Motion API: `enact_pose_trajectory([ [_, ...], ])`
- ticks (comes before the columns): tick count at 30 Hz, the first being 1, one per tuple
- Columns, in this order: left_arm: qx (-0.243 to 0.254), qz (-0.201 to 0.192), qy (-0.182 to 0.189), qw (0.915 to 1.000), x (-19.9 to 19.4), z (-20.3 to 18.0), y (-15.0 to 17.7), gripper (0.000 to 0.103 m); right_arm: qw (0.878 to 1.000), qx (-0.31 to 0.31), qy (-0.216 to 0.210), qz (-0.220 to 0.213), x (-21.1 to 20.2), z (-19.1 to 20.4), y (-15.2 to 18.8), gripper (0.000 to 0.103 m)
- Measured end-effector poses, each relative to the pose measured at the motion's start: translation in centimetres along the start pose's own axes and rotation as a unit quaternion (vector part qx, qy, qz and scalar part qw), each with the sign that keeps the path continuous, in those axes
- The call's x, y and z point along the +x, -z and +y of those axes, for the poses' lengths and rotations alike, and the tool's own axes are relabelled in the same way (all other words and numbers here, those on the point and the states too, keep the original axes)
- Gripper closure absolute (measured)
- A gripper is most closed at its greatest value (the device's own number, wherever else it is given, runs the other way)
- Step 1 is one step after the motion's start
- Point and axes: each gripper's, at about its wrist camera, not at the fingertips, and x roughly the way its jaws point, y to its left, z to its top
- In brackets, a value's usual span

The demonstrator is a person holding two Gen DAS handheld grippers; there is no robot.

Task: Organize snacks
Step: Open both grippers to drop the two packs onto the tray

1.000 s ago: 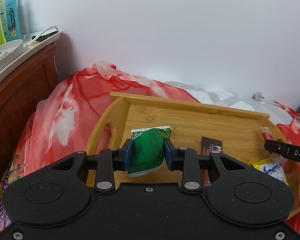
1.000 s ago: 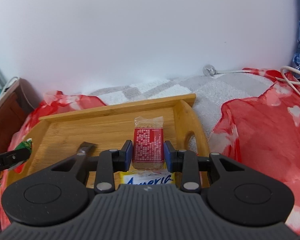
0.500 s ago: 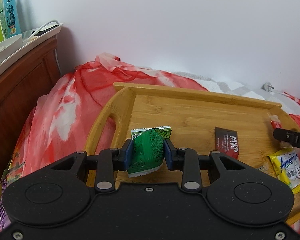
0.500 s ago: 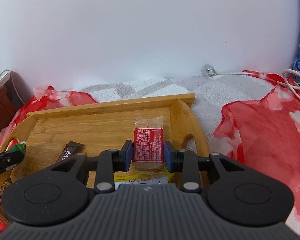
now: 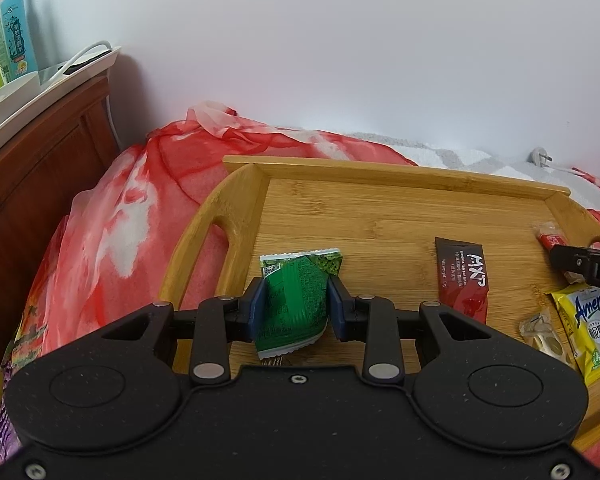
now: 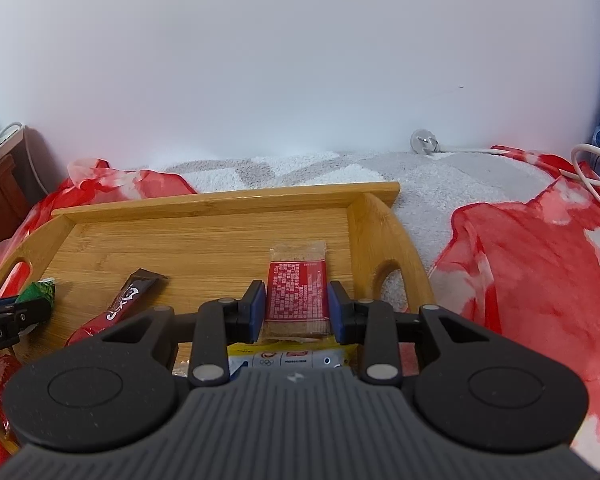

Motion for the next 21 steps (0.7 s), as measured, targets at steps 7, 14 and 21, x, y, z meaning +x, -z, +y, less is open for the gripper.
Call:
enact_pose_trajectory([
  [7, 0.001, -0.015, -0.005, 0.9999, -1.5, -0.2, 0.0, 0.058, 1.0, 0.001, -0.008, -0.017, -1.5, -0.3, 0.1, 0.045],
  [14, 0.025, -0.051, -0.001, 0.9984, -5.6, -0.8, 0.5, 0.032, 0.999, -0.014, -0.014, -0.046, -5.3, -0.3, 0.5, 0.033],
  [21, 0.038, -0.069, 0.015, 0.9968, -10.5, -1.4, 2.5, 0.019, 0.997, -0.028, -0.031, -0.071, -9.6, 0.2, 2.2, 0.021],
])
